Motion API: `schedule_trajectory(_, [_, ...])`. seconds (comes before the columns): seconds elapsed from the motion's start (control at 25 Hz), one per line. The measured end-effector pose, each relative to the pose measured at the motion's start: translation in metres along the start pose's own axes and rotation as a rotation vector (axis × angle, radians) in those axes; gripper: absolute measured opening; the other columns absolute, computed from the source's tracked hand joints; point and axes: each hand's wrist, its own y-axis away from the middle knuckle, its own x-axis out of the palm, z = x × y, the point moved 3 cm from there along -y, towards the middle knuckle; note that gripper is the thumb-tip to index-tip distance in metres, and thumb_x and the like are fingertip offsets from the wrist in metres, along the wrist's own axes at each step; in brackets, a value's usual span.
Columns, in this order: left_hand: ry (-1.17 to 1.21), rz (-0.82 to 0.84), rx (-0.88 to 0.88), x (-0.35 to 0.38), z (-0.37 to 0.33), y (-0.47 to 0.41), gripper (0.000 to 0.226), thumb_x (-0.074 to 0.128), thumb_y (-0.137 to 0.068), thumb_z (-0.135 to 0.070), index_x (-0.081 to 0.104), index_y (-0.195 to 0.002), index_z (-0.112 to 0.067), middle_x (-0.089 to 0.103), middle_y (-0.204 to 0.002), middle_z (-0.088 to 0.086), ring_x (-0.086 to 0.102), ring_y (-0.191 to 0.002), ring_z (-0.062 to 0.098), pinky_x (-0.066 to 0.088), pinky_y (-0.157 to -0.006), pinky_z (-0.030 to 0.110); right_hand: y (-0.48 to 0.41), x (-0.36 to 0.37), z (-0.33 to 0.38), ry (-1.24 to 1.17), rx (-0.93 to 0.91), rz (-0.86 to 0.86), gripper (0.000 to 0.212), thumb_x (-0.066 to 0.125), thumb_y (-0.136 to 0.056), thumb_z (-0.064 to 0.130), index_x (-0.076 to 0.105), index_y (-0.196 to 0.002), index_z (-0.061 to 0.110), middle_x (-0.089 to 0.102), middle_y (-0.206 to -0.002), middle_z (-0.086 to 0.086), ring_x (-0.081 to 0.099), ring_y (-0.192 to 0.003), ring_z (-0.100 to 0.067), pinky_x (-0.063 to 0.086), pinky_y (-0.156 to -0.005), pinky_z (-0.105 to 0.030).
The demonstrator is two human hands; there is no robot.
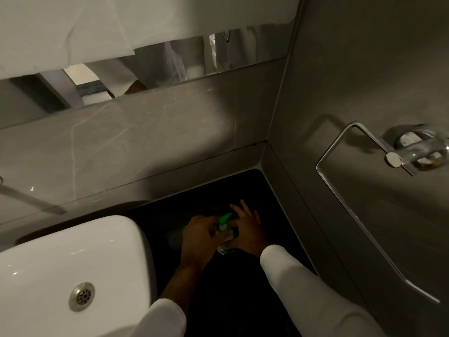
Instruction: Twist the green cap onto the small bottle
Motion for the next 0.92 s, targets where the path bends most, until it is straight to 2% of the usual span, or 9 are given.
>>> schedule_trajectory(0.04, [-0.105, -0.022, 0.007, 0.000, 0.001, -0.003, 0.032, 0.064, -0.079, -0.064, 0.055, -0.066, -0.037, 0.054, -0.068, -0.013, 0.061, -0.082, 0.020, 0.047, -0.071, 0.036, 0.000, 0.001, 0.002, -0.003, -0.006, -0.003, 0.083, 0.087, -0.068, 0.053, 0.063, -0.141, 0.024, 0.009, -0.175, 0.009, -0.003, -0.164, -0.026, 0.002, -0.132, -0.053])
schedule_trajectory(0.12, [-0.199, -0.043, 0.026, 0.002, 0.003, -0.005, 0.030, 0.065, -0.078, -0.062, 0.065, -0.074, -0.033, 0.060, -0.077, -0.013, 0.056, -0.095, 0.018, 0.044, -0.084, 0.040, 0.002, 0.000, 0.001, -0.024, -0.006, -0.011, 0.088, 0.088, -0.067, 0.054, 0.059, -0.145, 0.023, 0.009, -0.175, 0.009, -0.001, -0.164, -0.025, 0.003, -0.131, -0.053])
schedule_trajectory(0.24, [-0.219, -0.013, 0.119, 0.006, 0.005, -0.007, 0.026, 0.068, -0.080, -0.047, 0.076, -0.098, -0.030, 0.070, -0.101, -0.008, 0.054, -0.114, 0.018, 0.034, -0.101, 0.049, 0.003, -0.003, -0.003, -0.021, -0.038, -0.010, 0.095, 0.089, -0.065, 0.053, 0.053, -0.150, 0.027, 0.010, -0.175, 0.004, -0.001, -0.164, -0.024, 0.000, -0.131, -0.054])
schedule_trajectory(0.32, [-0.153, 0.078, 0.156, 0.004, 0.007, -0.010, 0.027, 0.073, -0.081, -0.032, 0.076, -0.107, -0.026, 0.071, -0.115, 0.000, 0.054, -0.124, 0.025, 0.037, -0.106, 0.054, 0.002, -0.004, -0.005, 0.002, -0.083, 0.000, 0.087, 0.088, -0.067, 0.055, 0.059, -0.145, 0.029, 0.013, -0.175, 0.003, -0.003, -0.164, -0.024, -0.002, -0.130, -0.057])
schedule_trajectory(0.44, [-0.024, 0.138, 0.175, -0.002, 0.005, -0.012, 0.028, 0.069, -0.082, -0.037, 0.076, -0.106, -0.026, 0.072, -0.118, -0.002, 0.056, -0.125, 0.020, 0.046, -0.104, 0.050, 0.000, 0.000, -0.008, -0.037, -0.063, -0.017, 0.084, 0.088, -0.065, 0.056, 0.062, -0.141, 0.032, 0.015, -0.174, 0.005, -0.002, -0.164, -0.023, -0.001, -0.129, -0.058])
schedule_trajectory(0.52, [-0.083, 0.035, 0.190, -0.005, 0.002, -0.010, 0.031, 0.068, -0.078, -0.057, 0.073, -0.095, -0.032, 0.073, -0.101, -0.011, 0.061, -0.102, 0.007, 0.052, -0.090, 0.036, -0.002, 0.004, -0.007, -0.081, -0.028, -0.026, 0.095, 0.090, -0.062, 0.053, 0.054, -0.148, 0.032, 0.013, -0.174, 0.001, 0.001, -0.164, -0.022, 0.000, -0.130, -0.056])
schedule_trajectory(0.6, [-0.169, -0.014, 0.101, -0.006, 0.002, -0.011, 0.041, 0.071, -0.071, -0.066, 0.068, -0.082, -0.026, 0.069, -0.084, -0.007, 0.059, -0.085, 0.010, 0.053, -0.073, 0.034, -0.004, 0.005, -0.005, -0.032, -0.066, -0.023, 0.078, 0.088, -0.065, 0.054, 0.065, -0.136, 0.031, 0.018, -0.173, 0.007, 0.000, -0.164, -0.022, 0.001, -0.130, -0.058])
schedule_trajectory(0.72, [-0.214, 0.024, 0.050, -0.004, 0.007, -0.014, 0.034, 0.075, -0.073, -0.059, 0.071, -0.083, -0.027, 0.069, -0.086, -0.008, 0.058, -0.098, 0.017, 0.046, -0.081, 0.036, -0.005, 0.003, -0.004, -0.004, -0.096, 0.003, 0.056, 0.086, -0.069, 0.054, 0.077, -0.118, 0.027, 0.024, -0.171, 0.012, -0.002, -0.164, -0.024, 0.000, -0.129, -0.058])
schedule_trajectory(0.92, [-0.130, 0.129, 0.158, -0.005, 0.011, -0.017, 0.033, 0.072, -0.073, -0.054, 0.075, -0.098, -0.034, 0.071, -0.107, -0.008, 0.055, -0.117, 0.020, 0.045, -0.098, 0.052, -0.003, 0.000, -0.004, -0.009, -0.106, 0.028, 0.056, 0.085, -0.070, 0.055, 0.078, -0.118, 0.027, 0.021, -0.172, 0.012, -0.003, -0.164, -0.025, -0.001, -0.129, -0.059])
